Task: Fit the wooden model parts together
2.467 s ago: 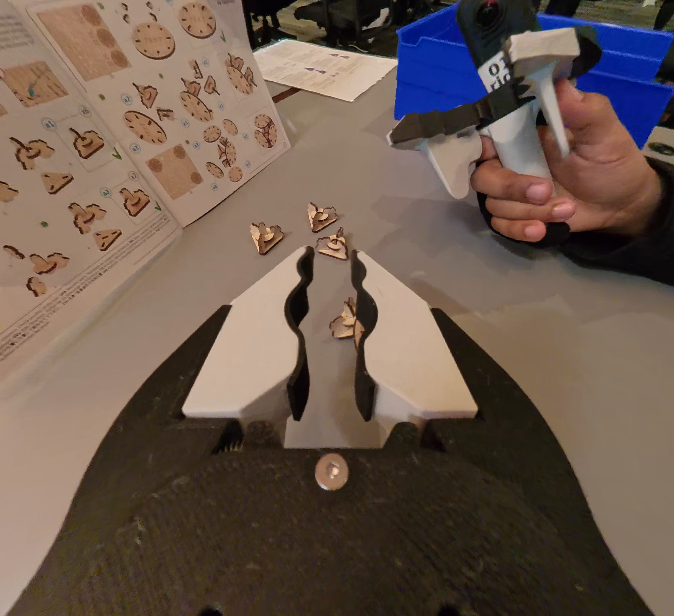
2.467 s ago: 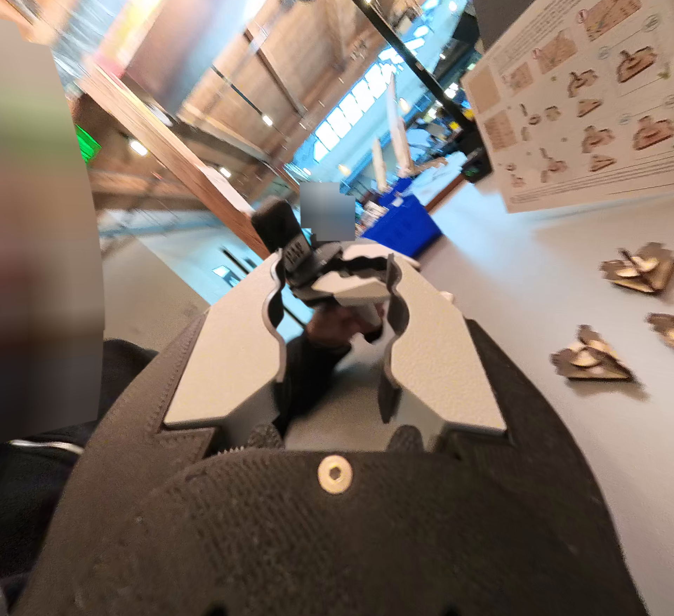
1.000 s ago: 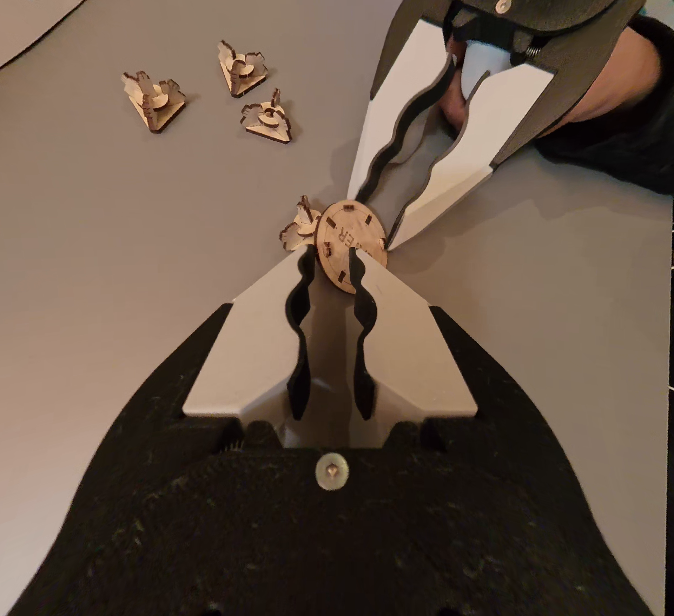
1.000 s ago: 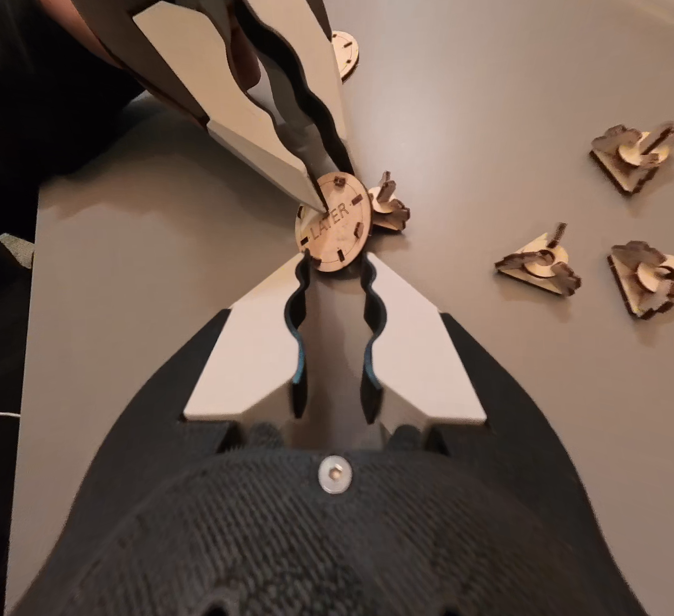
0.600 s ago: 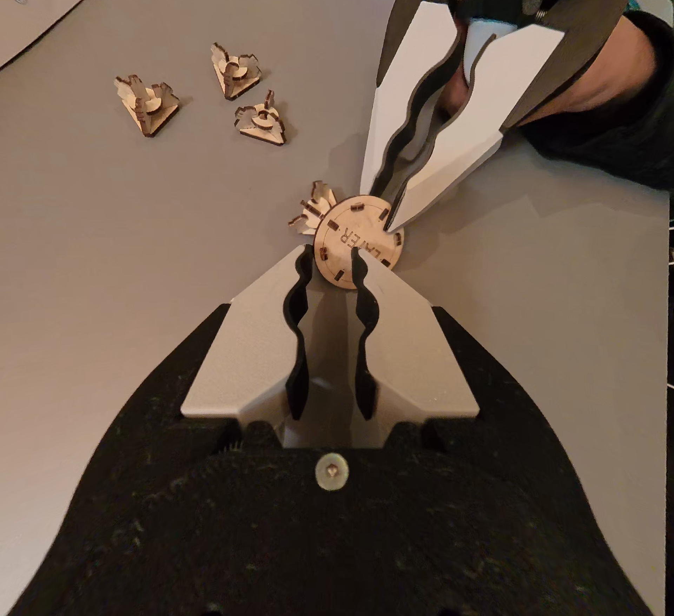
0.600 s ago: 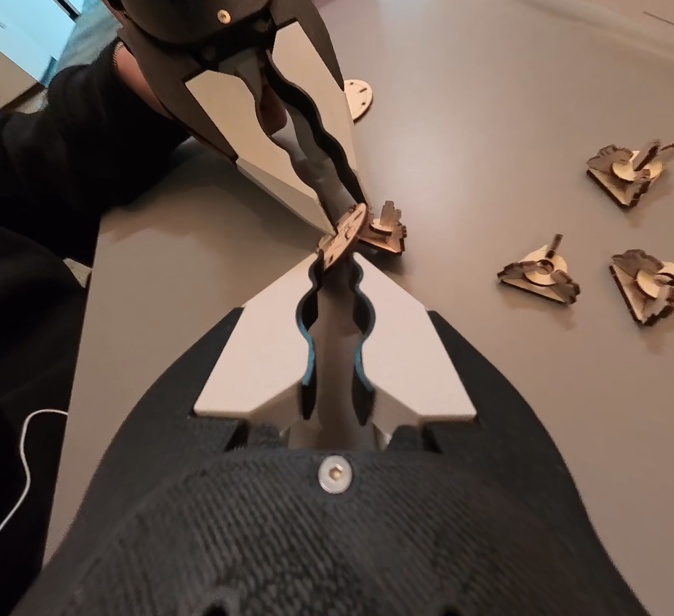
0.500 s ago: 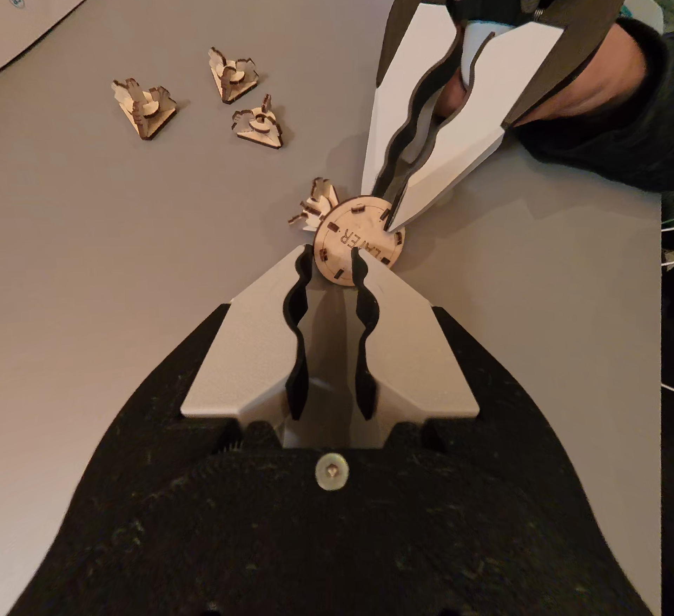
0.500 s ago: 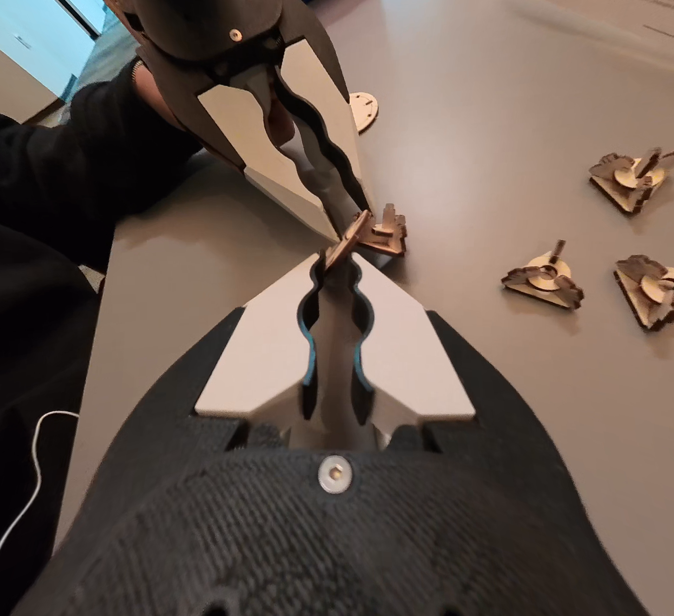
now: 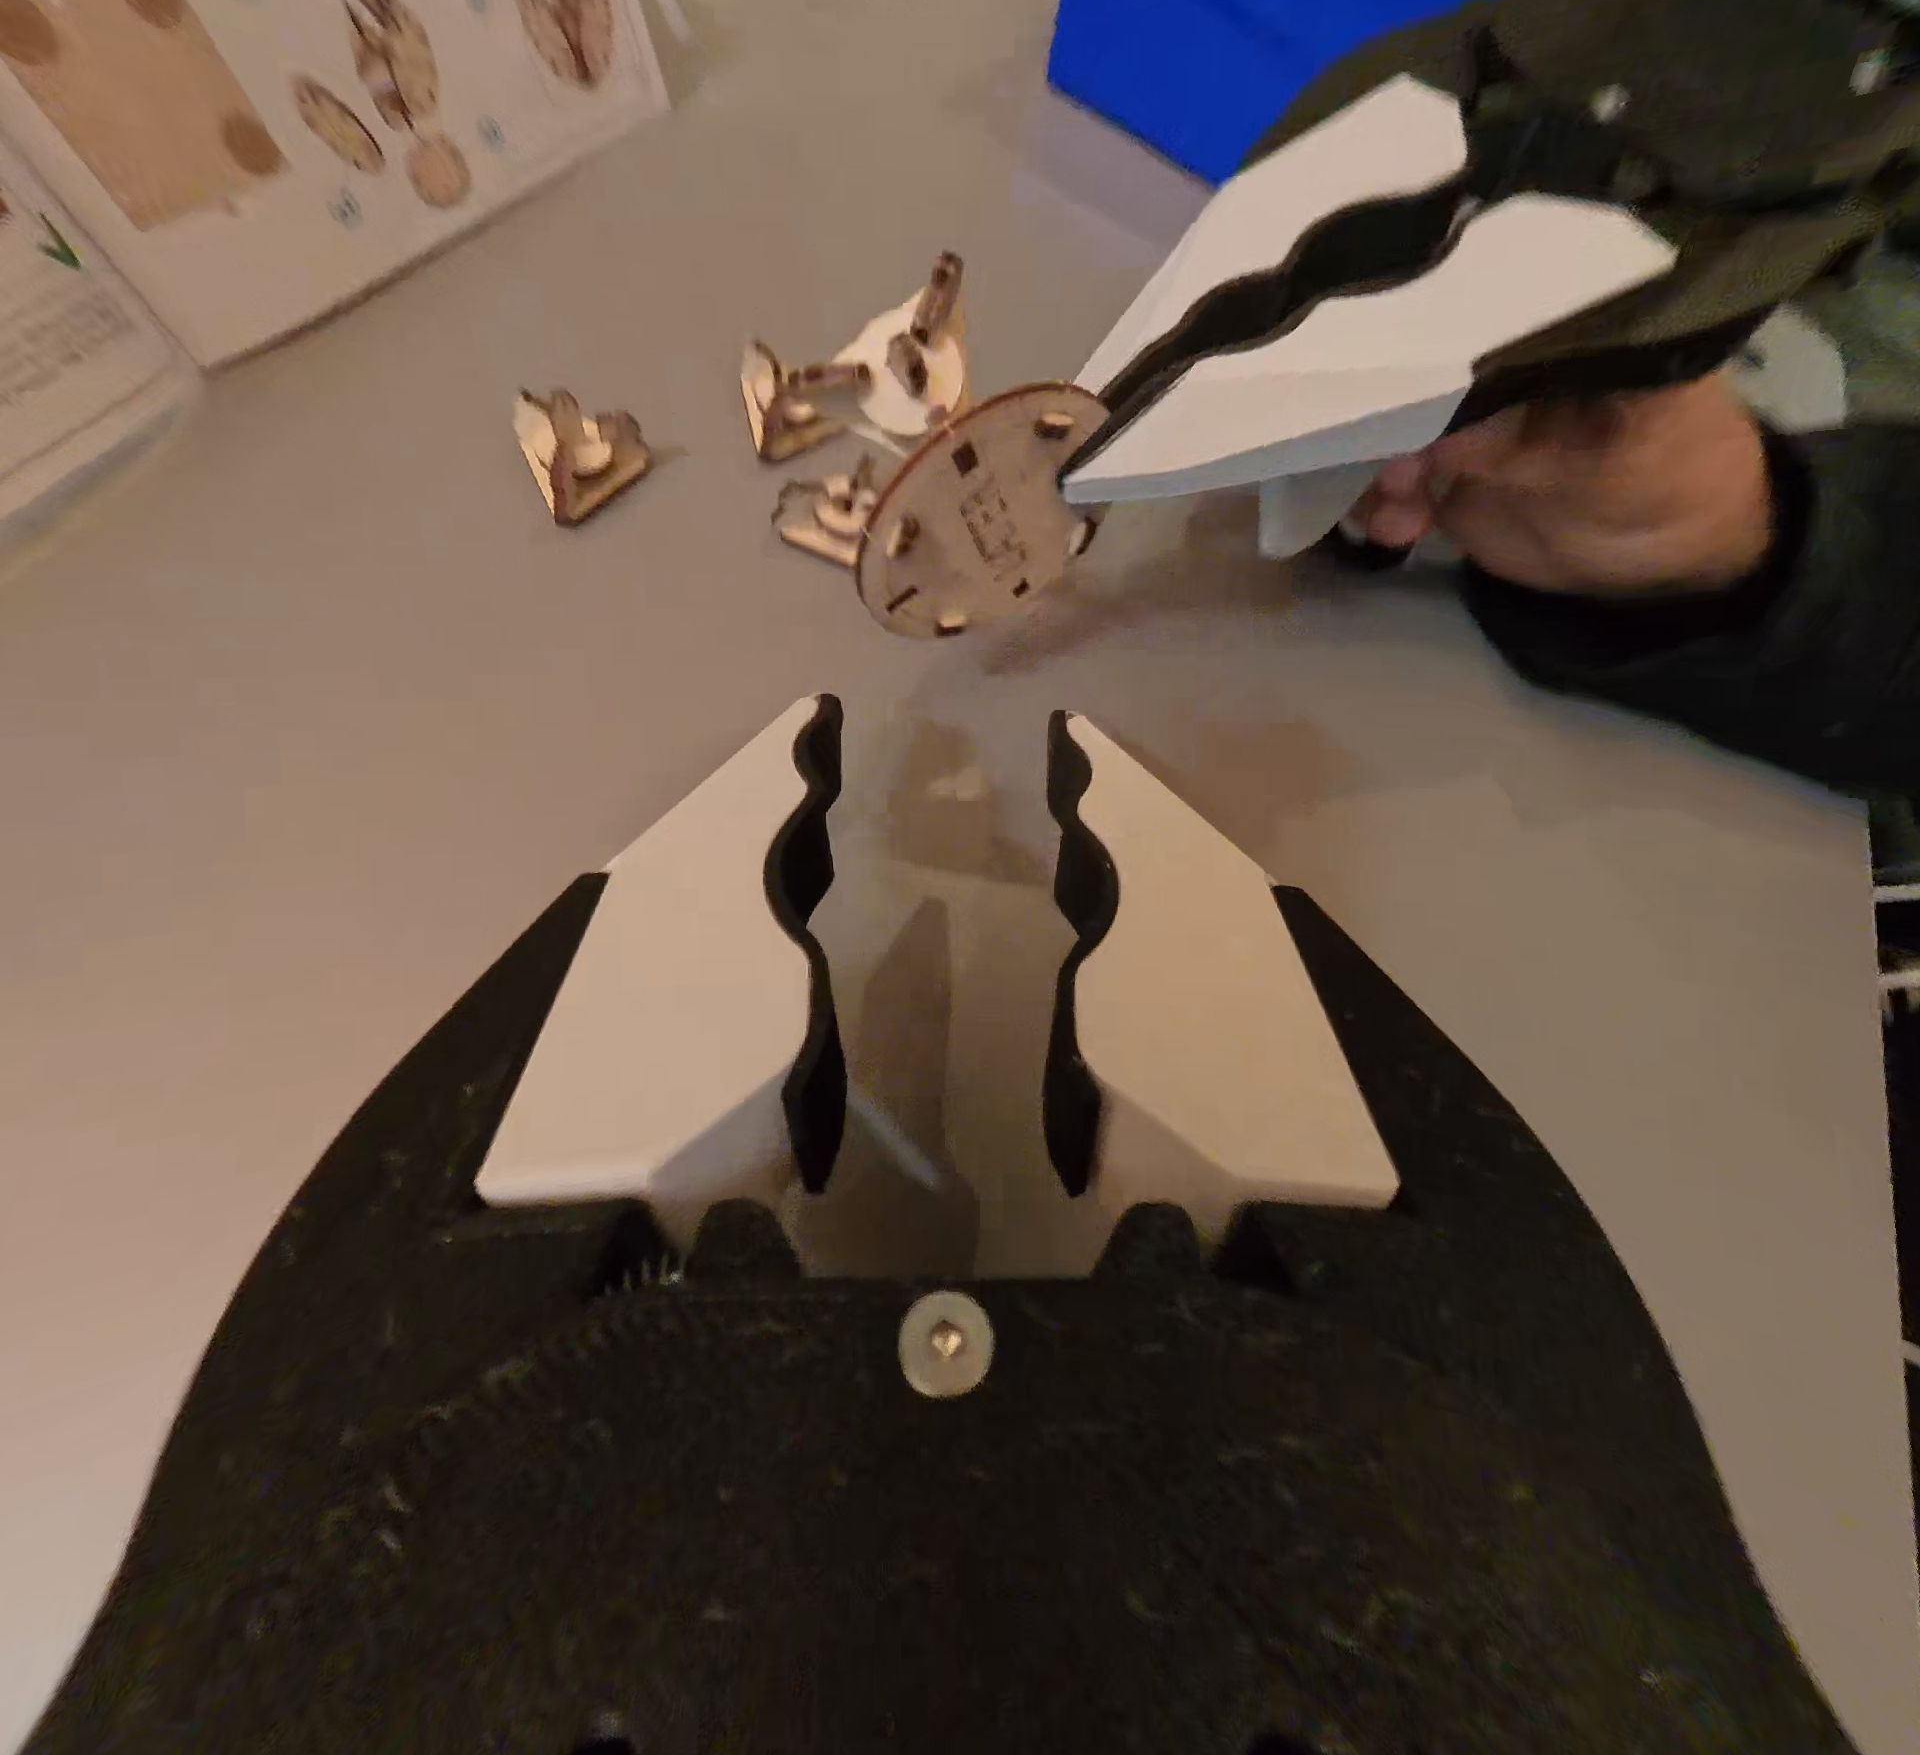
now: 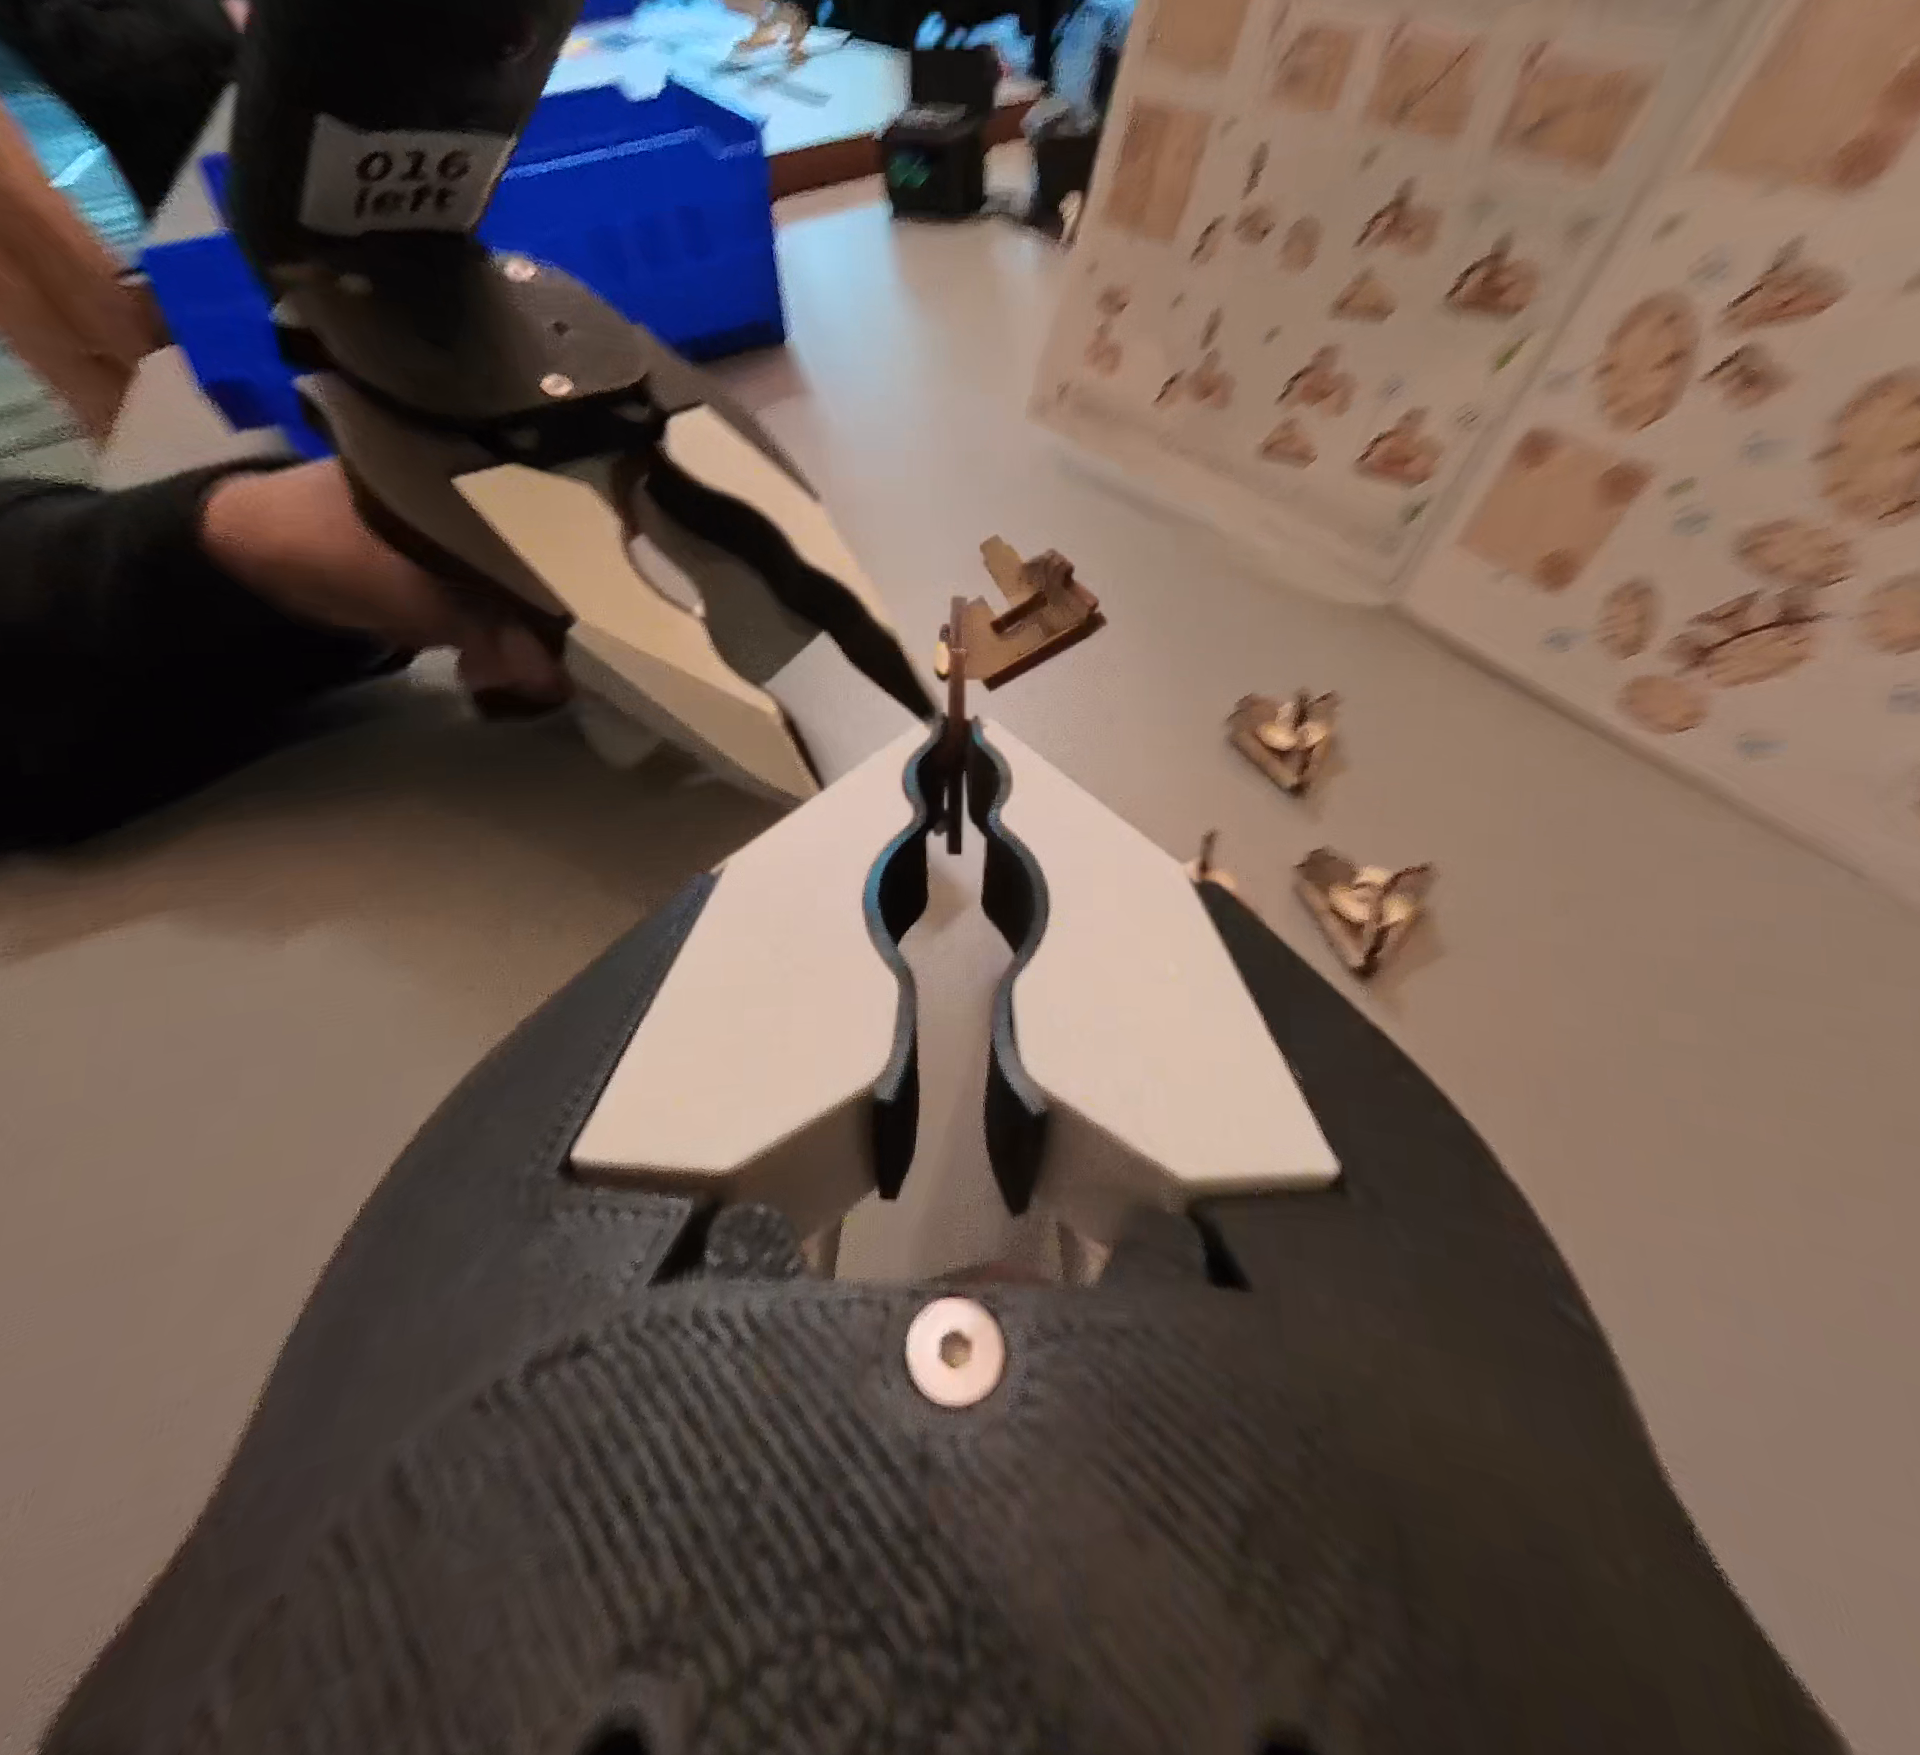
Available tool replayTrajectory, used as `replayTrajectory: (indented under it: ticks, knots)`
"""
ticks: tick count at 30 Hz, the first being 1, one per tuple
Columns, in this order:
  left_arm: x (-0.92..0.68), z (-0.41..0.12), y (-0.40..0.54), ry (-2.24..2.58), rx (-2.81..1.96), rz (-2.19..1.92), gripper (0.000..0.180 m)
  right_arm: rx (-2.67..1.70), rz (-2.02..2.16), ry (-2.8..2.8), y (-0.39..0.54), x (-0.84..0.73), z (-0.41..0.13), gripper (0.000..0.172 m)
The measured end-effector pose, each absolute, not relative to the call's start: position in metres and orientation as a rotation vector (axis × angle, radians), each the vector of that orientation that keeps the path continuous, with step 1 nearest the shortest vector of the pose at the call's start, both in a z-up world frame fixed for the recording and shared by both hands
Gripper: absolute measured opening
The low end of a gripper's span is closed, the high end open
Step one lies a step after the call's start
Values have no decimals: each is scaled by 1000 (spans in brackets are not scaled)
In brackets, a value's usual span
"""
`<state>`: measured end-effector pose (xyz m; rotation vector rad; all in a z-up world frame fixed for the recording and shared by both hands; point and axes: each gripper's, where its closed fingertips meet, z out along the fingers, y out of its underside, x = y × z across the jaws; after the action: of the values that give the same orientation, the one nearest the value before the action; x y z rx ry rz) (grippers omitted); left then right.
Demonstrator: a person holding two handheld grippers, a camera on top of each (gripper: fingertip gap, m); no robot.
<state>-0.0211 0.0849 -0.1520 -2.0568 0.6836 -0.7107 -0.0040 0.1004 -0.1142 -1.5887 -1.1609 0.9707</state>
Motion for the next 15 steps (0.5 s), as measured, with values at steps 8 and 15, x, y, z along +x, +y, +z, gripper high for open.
replayTrajectory:
  ticks: [8, 15]
  knots:
    - [-20, -123, 98, 516, -1853, -680, 50, -1467, 827, -1003, 103, -11, -91, 0]
    - [-18, -111, 97, 551, -1759, -561, 55, -1458, 970, -924, 90, -17, -83, 0]
